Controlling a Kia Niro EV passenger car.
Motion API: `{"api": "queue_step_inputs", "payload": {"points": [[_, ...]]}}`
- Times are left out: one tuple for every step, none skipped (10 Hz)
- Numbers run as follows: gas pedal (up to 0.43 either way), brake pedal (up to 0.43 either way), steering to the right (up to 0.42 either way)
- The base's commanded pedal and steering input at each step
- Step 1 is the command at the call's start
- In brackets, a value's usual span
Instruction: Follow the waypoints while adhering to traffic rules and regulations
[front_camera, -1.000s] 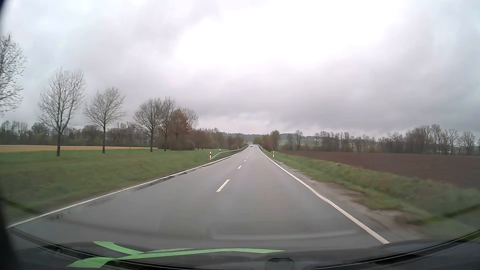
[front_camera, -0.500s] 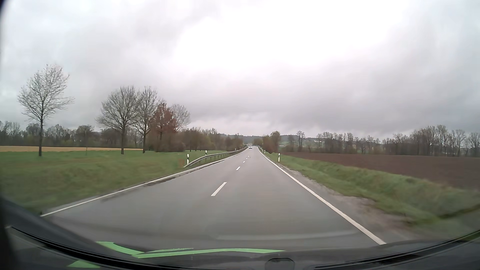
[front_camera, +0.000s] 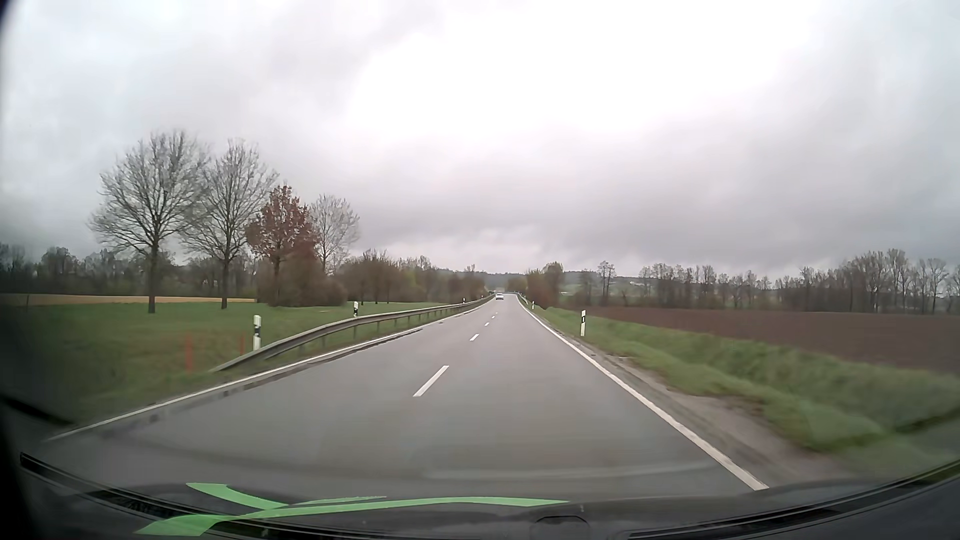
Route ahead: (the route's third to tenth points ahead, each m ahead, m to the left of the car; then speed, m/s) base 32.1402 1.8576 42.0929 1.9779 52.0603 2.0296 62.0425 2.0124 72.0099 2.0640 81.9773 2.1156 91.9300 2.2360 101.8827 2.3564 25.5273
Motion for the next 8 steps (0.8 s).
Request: {"api": "queue_step_inputs", "payload": {"points": [[0.118,0.0,-0.001],[0.118,0.0,-0.001],[0.118,0.0,-0.001],[0.118,0.0,-0.001],[0.118,0.0,-0.001],[0.13,0.0,-0.001],[0.13,0.0,-0.001],[0.13,0.0,-0.001]]}}
